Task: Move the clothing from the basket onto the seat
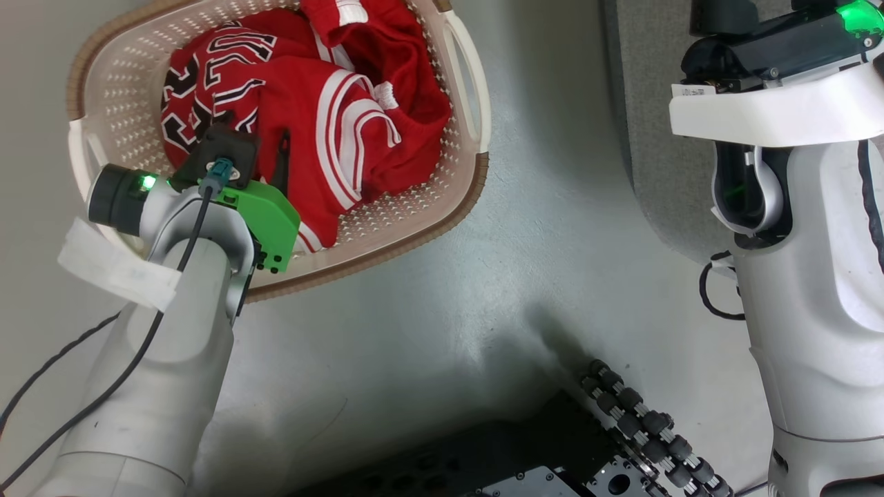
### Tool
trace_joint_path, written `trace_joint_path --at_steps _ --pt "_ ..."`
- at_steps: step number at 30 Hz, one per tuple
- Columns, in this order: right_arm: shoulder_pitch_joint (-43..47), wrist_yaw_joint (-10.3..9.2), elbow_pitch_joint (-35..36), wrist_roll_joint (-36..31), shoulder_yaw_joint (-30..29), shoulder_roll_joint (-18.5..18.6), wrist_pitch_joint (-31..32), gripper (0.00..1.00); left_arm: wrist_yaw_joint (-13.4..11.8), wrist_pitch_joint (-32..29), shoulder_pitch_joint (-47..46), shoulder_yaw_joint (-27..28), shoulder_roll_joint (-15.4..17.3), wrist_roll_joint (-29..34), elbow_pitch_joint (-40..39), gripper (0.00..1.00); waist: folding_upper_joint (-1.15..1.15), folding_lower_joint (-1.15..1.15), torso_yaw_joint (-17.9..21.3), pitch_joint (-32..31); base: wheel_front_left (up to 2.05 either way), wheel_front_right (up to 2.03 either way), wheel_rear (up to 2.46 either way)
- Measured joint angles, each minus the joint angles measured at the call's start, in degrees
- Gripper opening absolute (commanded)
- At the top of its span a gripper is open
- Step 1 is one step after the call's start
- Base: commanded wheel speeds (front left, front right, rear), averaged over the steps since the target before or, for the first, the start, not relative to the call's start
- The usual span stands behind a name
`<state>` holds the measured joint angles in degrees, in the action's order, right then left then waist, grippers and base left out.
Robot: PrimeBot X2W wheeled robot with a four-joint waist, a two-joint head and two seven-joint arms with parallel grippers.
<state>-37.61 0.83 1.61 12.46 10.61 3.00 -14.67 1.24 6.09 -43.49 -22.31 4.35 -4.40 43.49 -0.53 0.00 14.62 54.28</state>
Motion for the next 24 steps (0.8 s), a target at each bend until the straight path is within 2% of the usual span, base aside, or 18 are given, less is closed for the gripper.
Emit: trace_joint_path --at_steps 13,14,16,17,18,24 --pt "-0.74 -0.96 -0.08 0.89 1.19 0.02 0.0 1.0 -0.78 0.09 -3.42 0.26 0.32 0.65 4.82 1.0 0.0 0.0 1.59 1.7 0.0 0.0 0.0" --pt "-0.74 -0.97 -0.09 0.9 1.34 0.01 0.0 1.0 -0.78 0.09 -3.61 0.18 0.31 0.65 5.19 0.93 0.0 0.0 1.68 1.73 0.0 0.0 0.0" --pt "-0.74 -1.01 -0.11 1.03 1.55 0.01 0.0 1.0 -0.77 0.09 -3.85 0.05 0.31 0.66 6.08 0.41 0.0 0.0 1.86 1.77 0.0 0.0 0.0" --pt "-0.74 -1.01 -0.13 1.1 1.56 0.01 0.0 1.0 -0.76 0.1 -3.91 -0.01 0.29 0.68 6.47 0.24 0.0 0.0 1.96 1.79 0.0 0.0 0.0" --pt "-0.74 -1.02 -0.13 1.14 1.56 0.01 0.0 1.0 -0.75 0.1 -4.02 -0.12 0.25 0.83 6.87 0.0 0.0 0.0 2.04 1.8 0.0 0.0 0.0" --pt "-0.75 -1.78 -0.86 1.13 1.05 0.01 0.0 1.0 -0.15 2.29 -4.71 -1.15 -0.4 1.1 7.78 0.0 0.0 0.0 1.99 1.41 0.0 0.0 0.0"
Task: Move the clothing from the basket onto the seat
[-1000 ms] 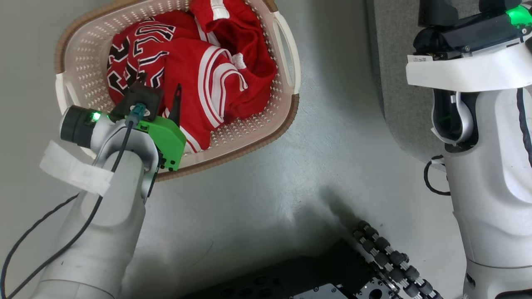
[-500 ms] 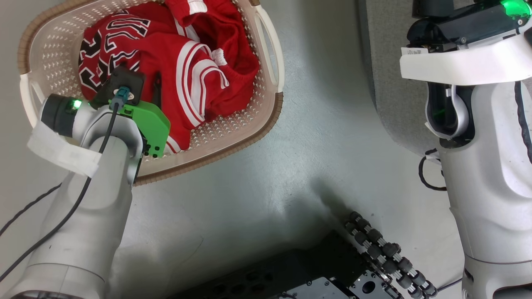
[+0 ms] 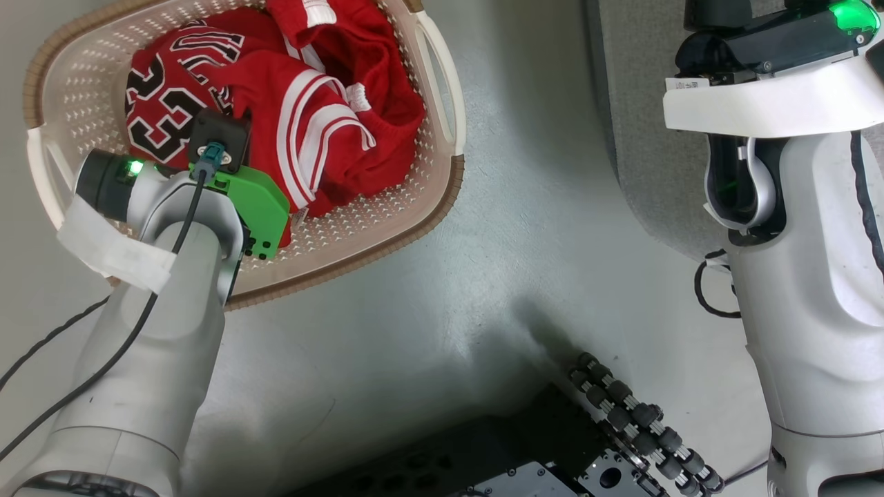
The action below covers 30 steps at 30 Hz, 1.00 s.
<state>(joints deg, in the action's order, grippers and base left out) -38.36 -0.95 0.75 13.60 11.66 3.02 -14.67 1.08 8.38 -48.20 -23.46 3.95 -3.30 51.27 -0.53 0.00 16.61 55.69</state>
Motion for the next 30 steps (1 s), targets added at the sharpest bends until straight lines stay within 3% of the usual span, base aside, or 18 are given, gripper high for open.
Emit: trace_joint_path --at_steps 21,30 --pt "4.09 0.03 -5.84 -2.1 -3.89 0.38 0.0 1.0 3.45 6.04 1.91 -2.34 -1.57 -3.37 -4.11 0.0 0.0 0.0 -3.91 -9.71 0.0 0.0 0.0" --pt "8.71 0.97 -8.57 -2.65 -5.78 1.03 0.0 1.0 3.53 6.05 4.85 -2.49 -1.77 -6.23 -11.25 0.0 0.0 0.0 -6.57 -17.3 0.0 0.0 0.0"
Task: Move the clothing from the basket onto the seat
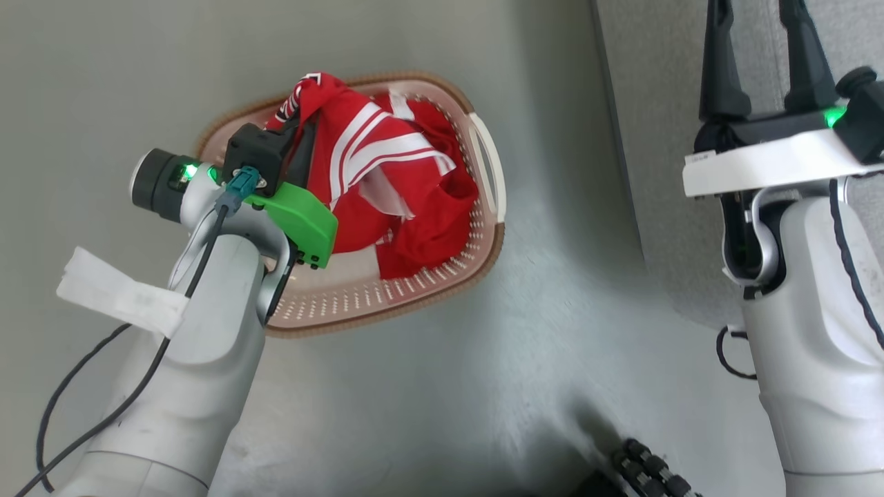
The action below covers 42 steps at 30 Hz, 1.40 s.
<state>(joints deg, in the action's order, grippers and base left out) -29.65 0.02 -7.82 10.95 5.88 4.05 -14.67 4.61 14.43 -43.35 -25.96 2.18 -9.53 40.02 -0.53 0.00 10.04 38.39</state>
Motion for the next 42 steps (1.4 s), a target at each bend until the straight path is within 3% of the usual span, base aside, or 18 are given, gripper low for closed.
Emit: trace_joint_path --at_steps 14,25,42 --pt "7.08 1.46 -3.89 -0.01 -1.83 -0.01 0.01 1.0 0.43 0.0 6.07 -1.02 -0.08 -4.28 -7.95 0.0 0.0 0.0 -3.86 -12.14 0.0 0.0 0.0" --pt "12.02 2.93 -6.89 -0.51 -1.04 -0.24 0.01 1.0 -0.1 0.0 10.14 -0.49 -0.09 -5.77 -9.73 0.0 0.0 0.0 -6.55 -21.15 0.0 0.0 0.0" --pt "19.36 5.03 -13.01 -1.35 4.59 -0.47 0.02 1.0 -0.16 -0.01 16.55 -0.31 -0.04 -6.79 -9.98 0.0 0.0 0.0 -9.62 -34.35 0.0 0.0 0.0"
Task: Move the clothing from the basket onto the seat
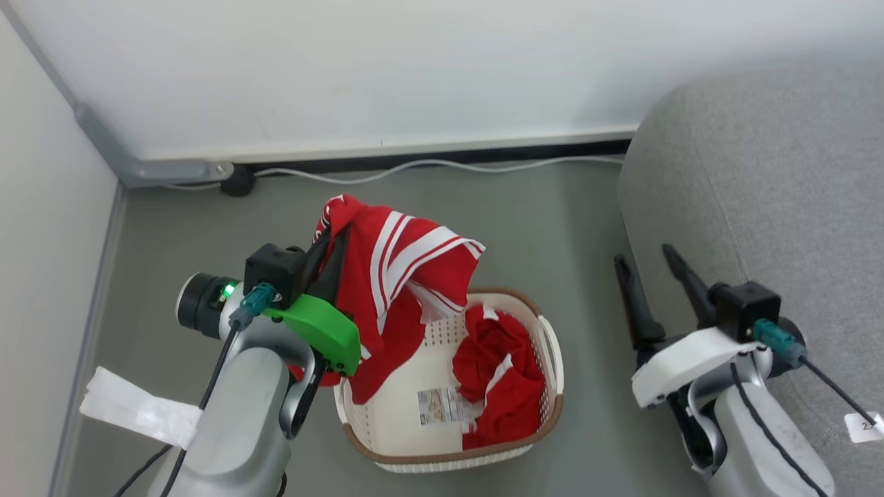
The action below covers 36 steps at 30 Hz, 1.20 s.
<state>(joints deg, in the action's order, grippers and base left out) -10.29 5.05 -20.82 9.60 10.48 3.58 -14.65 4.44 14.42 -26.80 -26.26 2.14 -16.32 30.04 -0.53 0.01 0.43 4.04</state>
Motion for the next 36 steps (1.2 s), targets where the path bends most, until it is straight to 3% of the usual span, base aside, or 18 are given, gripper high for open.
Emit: trace_joint_path --at_steps 12,21,36 --pt "1.67 1.51 -2.96 -0.08 8.62 -0.27 0.0 1.0 -0.52 -1.99 2.24 -0.02 0.44 -0.42 -3.09 0.0 0.0 0.0 -1.37 -6.68 0.0 0.0 0.0" --pt "0.11 2.01 -6.7 -0.07 15.81 -0.31 0.59 1.0 -0.52 -3.8 2.24 -1.78 0.43 -0.38 -7.58 0.0 0.0 0.0 -2.32 -6.59 0.0 0.0 0.0" --pt "-7.42 2.04 -14.21 3.25 20.87 -0.26 1.87 1.0 -0.35 -7.15 2.2 -6.34 0.37 -0.4 -14.73 0.0 0.0 0.0 -5.55 -5.31 0.0 0.0 0.0"
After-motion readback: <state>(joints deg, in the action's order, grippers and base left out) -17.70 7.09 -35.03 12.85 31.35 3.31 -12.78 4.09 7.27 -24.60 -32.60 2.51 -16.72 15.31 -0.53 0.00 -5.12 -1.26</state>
